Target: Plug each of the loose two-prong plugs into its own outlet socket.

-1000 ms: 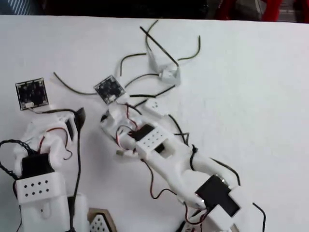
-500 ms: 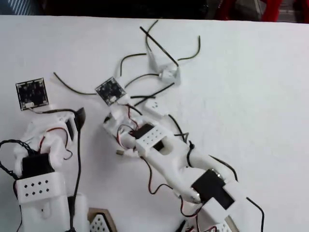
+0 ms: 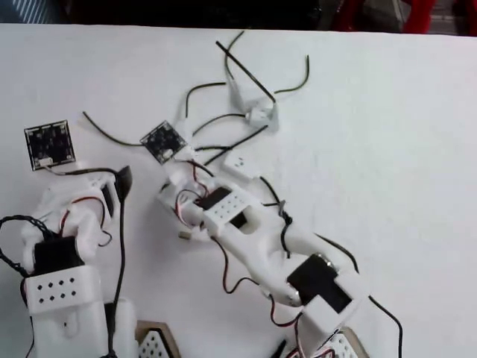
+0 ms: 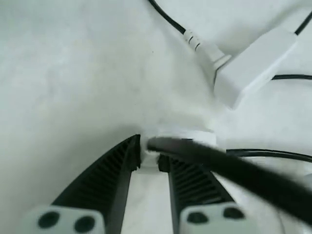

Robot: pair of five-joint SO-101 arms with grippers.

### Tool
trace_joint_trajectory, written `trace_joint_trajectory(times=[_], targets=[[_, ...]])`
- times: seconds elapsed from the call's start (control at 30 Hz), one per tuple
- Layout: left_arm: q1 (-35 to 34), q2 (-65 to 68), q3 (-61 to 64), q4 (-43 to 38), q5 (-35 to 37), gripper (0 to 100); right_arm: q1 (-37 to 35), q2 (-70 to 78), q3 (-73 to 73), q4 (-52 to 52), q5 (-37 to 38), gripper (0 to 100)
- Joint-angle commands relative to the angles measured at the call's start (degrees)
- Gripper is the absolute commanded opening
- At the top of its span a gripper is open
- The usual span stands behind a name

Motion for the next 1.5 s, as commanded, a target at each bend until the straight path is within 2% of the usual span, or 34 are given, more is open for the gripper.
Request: trace_joint_trajectory(times=[0.0,0.27,0.47,0.53,0.7,0.87,0.9,0.97,1.07,1.23,1.47], targets=[[-0.7,-1.5,-0.3,-1.1,0.4,29,-0.9,2.9,-1.8,1.2,3.3,1.7],[-0.8,-1.5,-0.3,-1.1,0.4,29,2.5,-3.9,-2.8,0.7,3.1,3.0],[-0.8,-1.5,-0.3,-1.1,0.4,29,4.8,-11.6,-0.7,2.3,2.9,25.5],[-0.8,-1.5,-0.3,-1.1,0.4,29,4.4,-15.9,1.3,4.2,3.0,27.4],[-0.8,-1.5,-0.3,-1.1,0.4,29,3.6,-29.6,8.7,7.3,3.3,22.4],[-0.8,-1.5,-0.3,-1.1,0.4,29,3.7,-36.2,16.9,7.6,3.3,2.5],[-0.8,-1.5,-0.3,-1.1,0.4,29,3.7,-35.8,17.7,7.6,3.3,1.0],[-0.8,-1.5,-0.3,-1.1,0.4,29,3.7,-33.7,18.2,7.6,3.3,4.2],[-0.8,-1.5,-0.3,-1.1,0.4,29,3.6,-27.9,16.8,6.3,3.3,1.9],[-0.8,-1.5,-0.3,-1.1,0.4,29,2.6,-14.3,13.0,-1.9,3.3,1.8],[-0.8,-1.5,-0.3,-1.1,0.4,29,1.0,0.7,2.1,-4.2,3.3,1.9]])
